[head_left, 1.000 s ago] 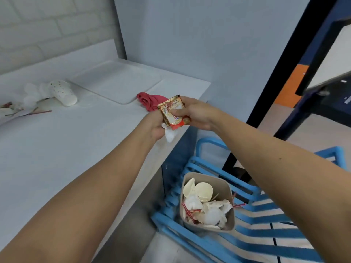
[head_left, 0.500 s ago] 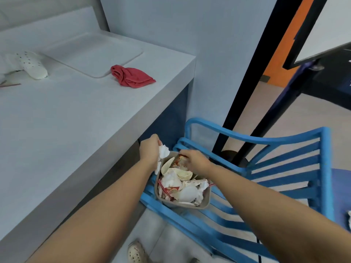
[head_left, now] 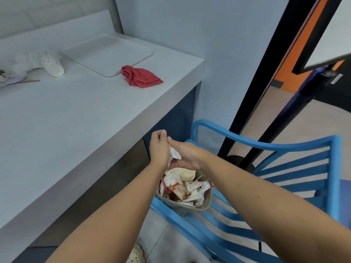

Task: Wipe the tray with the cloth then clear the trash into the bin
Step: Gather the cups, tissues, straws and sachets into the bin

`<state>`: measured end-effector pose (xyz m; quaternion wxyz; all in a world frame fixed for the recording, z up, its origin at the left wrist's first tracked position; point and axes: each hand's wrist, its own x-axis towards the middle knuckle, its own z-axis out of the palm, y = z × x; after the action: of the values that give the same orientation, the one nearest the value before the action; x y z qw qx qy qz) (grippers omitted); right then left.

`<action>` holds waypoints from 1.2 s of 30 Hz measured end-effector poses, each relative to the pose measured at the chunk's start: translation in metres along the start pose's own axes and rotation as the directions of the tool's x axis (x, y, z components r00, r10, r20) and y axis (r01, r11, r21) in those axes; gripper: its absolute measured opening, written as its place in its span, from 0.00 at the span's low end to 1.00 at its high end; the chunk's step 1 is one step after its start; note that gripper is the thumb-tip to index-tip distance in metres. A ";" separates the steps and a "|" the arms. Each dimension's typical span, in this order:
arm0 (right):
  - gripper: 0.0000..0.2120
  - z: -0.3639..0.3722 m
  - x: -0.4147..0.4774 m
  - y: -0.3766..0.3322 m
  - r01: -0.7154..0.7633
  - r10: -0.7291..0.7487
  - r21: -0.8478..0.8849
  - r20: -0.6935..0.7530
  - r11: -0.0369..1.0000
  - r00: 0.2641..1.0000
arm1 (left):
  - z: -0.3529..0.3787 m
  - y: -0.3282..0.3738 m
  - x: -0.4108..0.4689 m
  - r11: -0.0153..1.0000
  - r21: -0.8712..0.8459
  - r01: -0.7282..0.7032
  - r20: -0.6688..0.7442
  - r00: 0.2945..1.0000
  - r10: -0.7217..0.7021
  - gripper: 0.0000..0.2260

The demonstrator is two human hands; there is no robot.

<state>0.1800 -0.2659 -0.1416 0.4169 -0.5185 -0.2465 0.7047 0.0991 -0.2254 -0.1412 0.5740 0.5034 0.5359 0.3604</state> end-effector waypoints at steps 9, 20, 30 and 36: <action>0.10 -0.030 -0.014 0.006 0.046 -0.220 -0.617 -0.209 0.786 0.953 | 0.005 -0.018 -0.012 0.928 0.353 -0.116 0.188 0.981 0.052 0.18; 0.16 -0.059 -0.009 0.094 -0.274 -0.133 -0.961 -0.275 0.022 0.952 | -0.018 -0.013 -0.012 0.876 0.438 -0.203 0.169 0.975 0.142 0.20; 0.21 -0.048 -0.001 0.069 -0.295 0.031 -0.955 -0.296 -0.017 0.955 | -0.040 -0.001 -0.008 0.863 0.451 -0.226 0.150 0.973 0.177 0.19; 0.16 -0.023 -0.002 0.010 -0.275 0.111 -0.961 -0.271 0.022 0.956 | -0.051 0.025 -0.003 0.850 0.435 -0.296 0.111 0.955 0.275 0.12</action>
<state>0.1985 -0.2745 -0.1565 -0.1394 -0.7310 -0.5638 0.3583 0.0523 -0.2124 -0.1128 0.3950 0.7035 0.5106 0.2973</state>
